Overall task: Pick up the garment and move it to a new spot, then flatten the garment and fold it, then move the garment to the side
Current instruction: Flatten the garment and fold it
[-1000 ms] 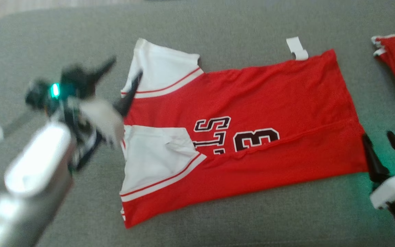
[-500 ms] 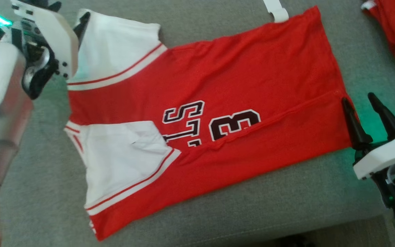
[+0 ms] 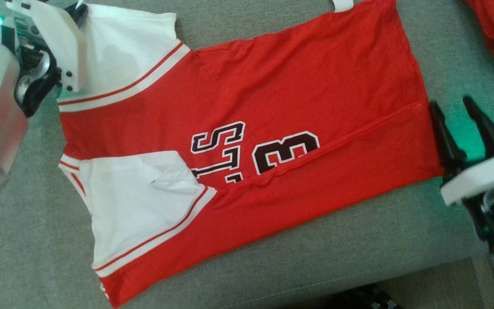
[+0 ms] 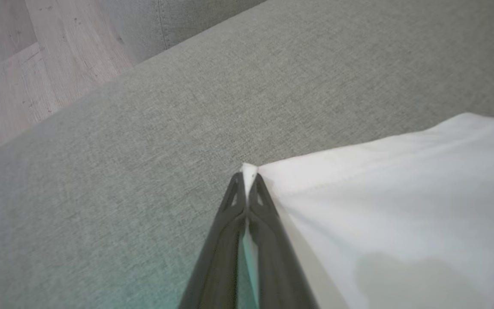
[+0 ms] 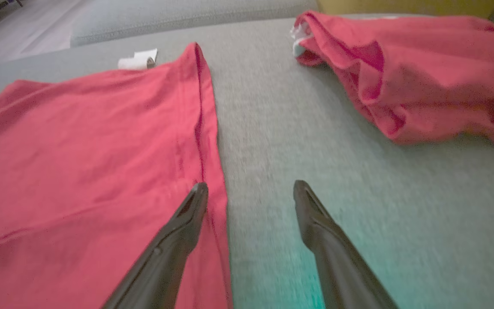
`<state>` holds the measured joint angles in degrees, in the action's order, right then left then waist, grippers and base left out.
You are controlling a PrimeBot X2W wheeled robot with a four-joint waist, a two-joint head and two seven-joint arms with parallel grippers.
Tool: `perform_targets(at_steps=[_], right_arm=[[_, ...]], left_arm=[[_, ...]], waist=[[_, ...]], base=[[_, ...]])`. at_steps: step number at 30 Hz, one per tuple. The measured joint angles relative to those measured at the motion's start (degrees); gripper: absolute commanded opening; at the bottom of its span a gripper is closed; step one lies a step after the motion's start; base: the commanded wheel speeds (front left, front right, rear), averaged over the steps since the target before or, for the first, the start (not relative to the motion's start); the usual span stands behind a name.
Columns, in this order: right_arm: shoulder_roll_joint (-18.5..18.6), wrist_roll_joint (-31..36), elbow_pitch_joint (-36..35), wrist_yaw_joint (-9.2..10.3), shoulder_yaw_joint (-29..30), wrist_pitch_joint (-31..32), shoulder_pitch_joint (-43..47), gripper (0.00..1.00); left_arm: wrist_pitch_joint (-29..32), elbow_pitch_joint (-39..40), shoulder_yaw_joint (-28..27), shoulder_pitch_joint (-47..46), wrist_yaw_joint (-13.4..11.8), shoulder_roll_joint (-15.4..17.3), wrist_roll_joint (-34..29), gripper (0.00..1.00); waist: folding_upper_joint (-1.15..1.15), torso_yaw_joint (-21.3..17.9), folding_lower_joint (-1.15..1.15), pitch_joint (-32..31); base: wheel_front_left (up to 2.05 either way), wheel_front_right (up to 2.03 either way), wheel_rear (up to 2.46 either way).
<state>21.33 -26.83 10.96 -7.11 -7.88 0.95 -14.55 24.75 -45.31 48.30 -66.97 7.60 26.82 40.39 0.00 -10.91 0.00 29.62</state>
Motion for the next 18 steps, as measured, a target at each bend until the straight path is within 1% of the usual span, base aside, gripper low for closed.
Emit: perform_targets(at_steps=[3, 7, 10, 11, 18], right_arm=[[0.0, -0.3, 0.2, 0.0, -1.5, 0.8, -4.5, 1.0], [-0.1, -0.8, 3.5, 0.0, -5.0, 3.9, -12.2, 1.0], [-0.5, -1.5, 7.7, 0.0, -7.4, 5.9, -17.8, 1.0], [-1.0, -1.6, 11.1, 0.0, -8.7, 6.6, -21.3, 1.0], [-2.0, -2.4, 22.0, 0.0, -12.4, 6.7, -30.2, 1.0]], left_arm=[[-1.4, 0.0, 1.9, -0.6, 0.0, 0.0, 0.5, 0.0], [-2.2, 0.3, 4.1, -1.4, 0.0, 0.0, 1.6, 0.0], [-2.7, 0.6, 5.9, -2.4, 0.0, 0.0, 2.5, 0.0], [-2.7, 0.9, 7.1, -2.9, 0.0, 0.0, 3.2, 0.0], [-4.3, 1.3, 10.4, -4.7, 0.0, 0.0, 4.9, 0.0]], waist=[[0.0, 0.4, 0.0, 0.0], [0.0, 1.2, 0.0, -0.2], [0.0, 1.9, 0.0, -0.1], [0.0, 2.3, 0.0, -0.1], [0.0, 3.7, 0.0, 0.0]], base=[[0.0, 0.0, 0.0], [0.0, 0.0, 0.0], [0.0, 0.0, 0.0], [0.0, 0.0, 0.0], [0.0, 0.0, 0.0]])
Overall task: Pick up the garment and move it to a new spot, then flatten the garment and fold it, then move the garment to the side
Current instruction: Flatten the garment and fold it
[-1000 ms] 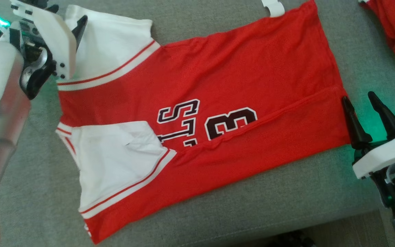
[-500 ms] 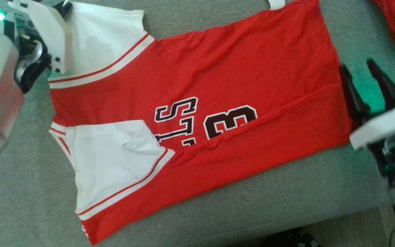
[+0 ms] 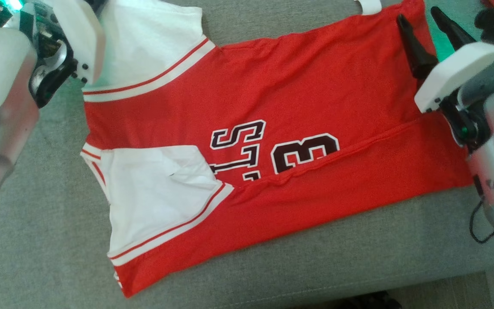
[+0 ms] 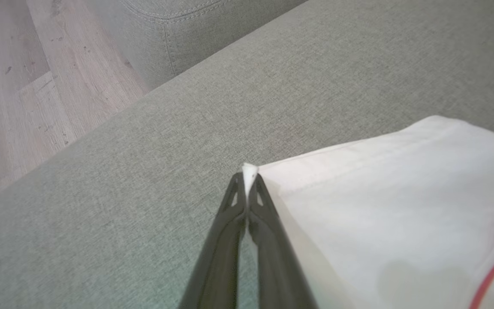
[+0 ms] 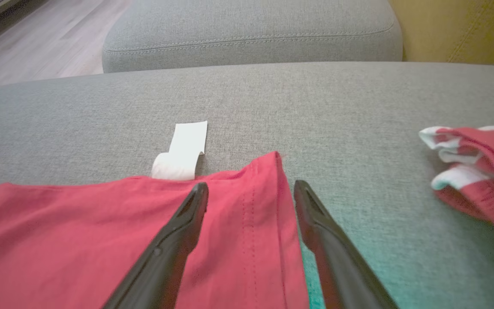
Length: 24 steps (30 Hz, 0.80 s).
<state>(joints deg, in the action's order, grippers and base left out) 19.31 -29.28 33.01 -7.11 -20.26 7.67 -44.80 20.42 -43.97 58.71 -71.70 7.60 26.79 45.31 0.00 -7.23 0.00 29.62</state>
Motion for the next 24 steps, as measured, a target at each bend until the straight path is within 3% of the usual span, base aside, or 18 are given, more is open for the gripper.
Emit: perform_targets(at_steps=[4, 7, 10, 11, 12, 18, 24], right_arm=[[-0.5, -1.3, 4.7, 0.0, -1.7, -0.7, -3.1, 1.0], [-0.5, -1.7, 6.7, 0.0, -2.6, -1.2, -4.5, 0.77], [-0.5, -2.5, 9.4, 0.0, -3.8, -2.2, -6.5, 0.35], [-0.5, -2.6, 10.1, 0.0, -4.0, -2.8, -7.1, 0.13], [-0.5, -2.9, 10.9, 0.0, -4.2, -3.4, -7.7, 0.0], [-0.5, -4.6, 14.4, 0.0, -5.5, -7.5, -10.2, 0.0], [0.2, -7.3, 16.7, 0.0, -5.3, -12.5, -12.8, 0.0]], left_arm=[[-1.4, 0.1, 1.3, -1.0, 0.0, -0.3, 0.7, 0.0], [-1.8, -0.1, 2.1, -1.4, 0.0, -0.3, 0.9, 0.0], [-2.1, -0.4, 2.9, -1.8, 0.0, -0.5, 1.7, 0.0], [-2.3, -0.4, 3.2, -2.0, 0.0, -0.5, 1.9, 0.0], [-2.6, -0.4, 3.5, -2.1, 0.0, -0.5, 2.1, 0.0], [-6.1, -1.8, 4.6, -3.2, 0.0, -0.6, 2.1, 0.0], [-15.3, -2.0, 5.0, -6.2, 0.0, -1.2, 1.2, 0.0]], waist=[[0.0, 1.0, 0.0, 0.1], [0.0, 1.4, 0.0, 0.3], [0.0, 1.8, 0.0, 0.3], [0.0, 1.9, 0.0, 0.4], [0.0, 2.0, 0.0, 0.4], [0.0, 2.0, 0.0, 0.2], [0.0, 1.9, 0.0, -0.5]], base=[[0.0, 0.0, 0.0], [0.0, 0.0, 0.0], [0.0, 0.0, 0.0], [0.0, 0.0, 0.0], [0.0, 0.0, 0.0], [0.0, 0.0, 0.0], [0.0, 0.0, 0.0]])
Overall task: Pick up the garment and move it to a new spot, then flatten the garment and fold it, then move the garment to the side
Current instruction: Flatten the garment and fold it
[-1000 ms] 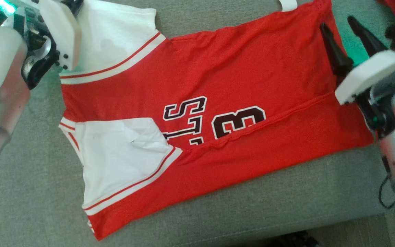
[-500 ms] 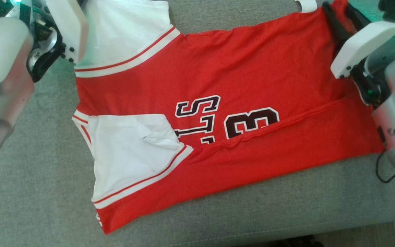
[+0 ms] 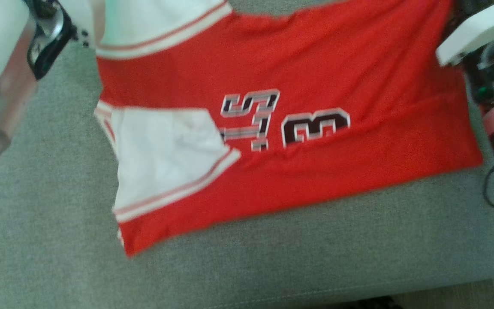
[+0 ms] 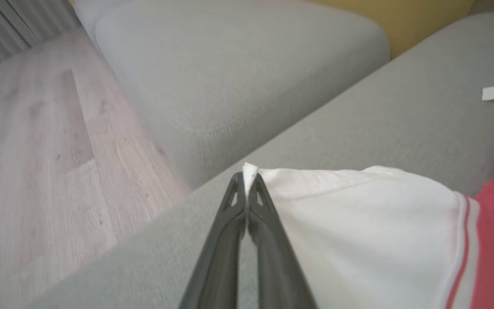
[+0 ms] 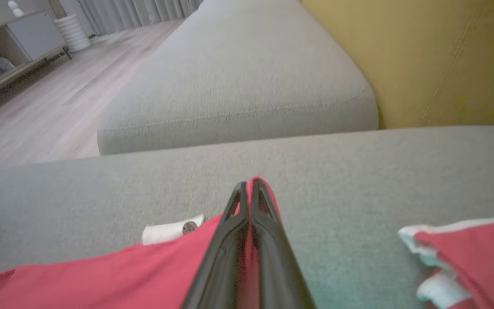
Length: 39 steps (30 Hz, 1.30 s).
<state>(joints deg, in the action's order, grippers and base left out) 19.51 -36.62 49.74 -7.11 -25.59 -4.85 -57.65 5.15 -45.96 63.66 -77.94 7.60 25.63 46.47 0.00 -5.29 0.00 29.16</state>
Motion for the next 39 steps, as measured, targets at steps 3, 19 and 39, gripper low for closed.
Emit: perform_targets(at_steps=[3, 19, 39], right_arm=[[1.6, -1.4, 0.3, 0.0, 0.3, -2.3, -1.4, 0.0], [9.0, -6.4, -5.4, 0.0, -2.1, -3.8, 11.8, 0.0], [9.9, -2.6, -17.6, 0.0, 8.7, -0.8, 32.3, 0.0]], left_arm=[[-5.8, -0.7, -0.4, -1.6, 0.0, -0.7, -1.1, 0.0], [-11.8, 13.5, 5.1, 12.6, -0.7, 5.3, 3.7, 0.0], [-10.2, 46.0, 7.7, 32.6, -17.7, 20.0, 7.4, 0.03]], waist=[[0.0, 0.1, 0.0, -0.8], [0.0, 3.5, 0.01, -6.4], [0.0, 4.8, 0.0, -9.1]], base=[[0.0, 0.0, 0.0], [0.0, 0.0, 0.0], [0.0, 0.0, 0.0]])
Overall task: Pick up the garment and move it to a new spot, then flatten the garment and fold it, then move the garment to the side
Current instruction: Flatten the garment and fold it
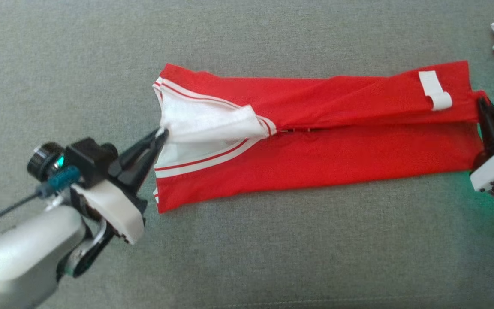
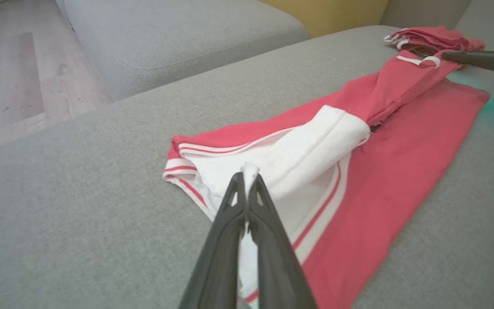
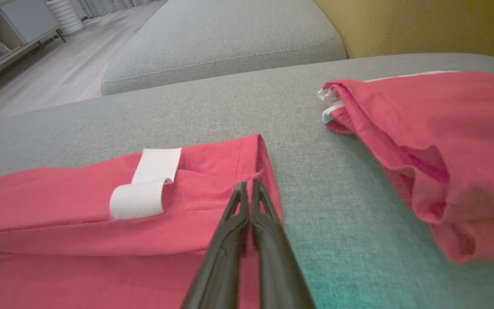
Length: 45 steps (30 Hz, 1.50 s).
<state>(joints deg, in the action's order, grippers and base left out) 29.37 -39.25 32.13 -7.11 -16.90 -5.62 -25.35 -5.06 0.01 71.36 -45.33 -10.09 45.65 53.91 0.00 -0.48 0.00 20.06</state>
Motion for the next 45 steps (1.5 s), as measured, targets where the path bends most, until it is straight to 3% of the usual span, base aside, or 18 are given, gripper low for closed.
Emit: perform_targets(at_steps=[1, 2, 6, 10, 14, 17, 23, 29, 31, 32, 40, 45], right_arm=[[-0.2, 0.6, -0.2, 0.0, 0.8, 0.4, 0.6, 0.27], [-0.6, 1.2, -0.3, 0.0, 1.6, 0.7, 1.0, 1.0], [-4.4, 2.7, -0.6, 0.0, 5.8, -0.6, 2.2, 1.0], [-8.5, 3.8, -1.2, 0.0, 9.1, -3.8, 5.6, 1.0], [-11.6, 5.9, 0.3, 0.0, 11.7, -5.6, 9.0, 1.0], [-13.1, 7.6, 2.1, 0.0, 14.7, -6.1, 9.5, 1.0], [-14.0, 10.2, 8.6, 0.0, 22.8, -5.6, 7.4, 1.0], [-14.2, 11.1, 15.7, 0.0, 26.5, -0.7, 3.6, 0.97], [-14.2, 11.1, 16.7, 0.0, 26.6, 0.8, 3.1, 0.4], [-14.2, 11.0, 16.7, 0.0, 26.5, 1.6, 3.0, 0.01], [-13.8, 9.4, 16.2, 0.0, 25.4, 0.5, 3.1, 0.0], [-8.9, 9.1, 14.5, 0.0, 27.0, 1.3, 3.1, 0.0]], left_arm=[[-0.2, 0.6, 0.0, 0.5, -0.6, 0.0, 0.1, 0.33], [-1.0, 0.8, -0.1, 1.0, -1.4, -0.2, 0.4, 1.0], [-6.0, -0.2, -1.8, 2.7, -6.4, -2.1, 0.6, 1.0], [-9.2, -3.2, -7.7, 8.5, -12.3, -8.1, 1.0, 1.0], [-9.2, -3.6, -16.6, 16.7, -16.9, -15.2, -8.7, 1.0], [-9.4, -2.0, -23.5, 23.4, -17.6, -21.2, -14.8, 1.0], [-9.4, 1.0, -32.4, 34.8, -15.8, -29.8, -26.3, 1.0], [-9.4, 1.5, -38.6, 38.9, -9.2, -36.2, -30.8, 1.0], [-9.4, 0.8, -40.7, 39.1, -7.5, -37.0, -32.8, 1.0], [-9.4, 0.6, -41.9, 39.3, -6.9, -37.3, -33.6, 1.0], [-9.4, 0.1, -47.7, 42.4, -2.7, -39.3, -38.3, 1.0], [-9.4, -0.2, -49.8, 43.9, -0.6, -39.9, -40.3, 1.0]], waist=[[0.0, 0.1, 0.0, 0.1], [0.0, 0.1, 0.0, 0.2], [0.0, 0.2, -0.01, -0.4], [0.0, 0.4, 0.0, -1.9], [0.0, 0.9, 0.0, -3.8], [0.0, 1.9, 0.0, -5.0], [0.0, 4.9, 0.0, -6.5], [0.0, 7.9, 0.0, -7.1], [0.0, 8.6, 0.0, -7.3], [0.0, 8.8, 0.0, -7.4], [0.0, 9.2, 0.0, -9.7], [0.0, 8.6, 0.0, -11.3]], base=[[0.0, 0.0, 0.0], [0.0, 0.0, 0.0], [0.0, 0.0, 0.0], [0.0, 0.0, 0.0], [0.0, 0.0, 0.0], [0.0, 0.0, 0.0], [0.0, 0.0, 0.0], [0.0, 0.0, 0.0], [0.0, 0.0, 0.0], [0.0, 0.0, 0.0], [0.0, 0.0, 0.0], [0.0, 0.0, 0.0]])
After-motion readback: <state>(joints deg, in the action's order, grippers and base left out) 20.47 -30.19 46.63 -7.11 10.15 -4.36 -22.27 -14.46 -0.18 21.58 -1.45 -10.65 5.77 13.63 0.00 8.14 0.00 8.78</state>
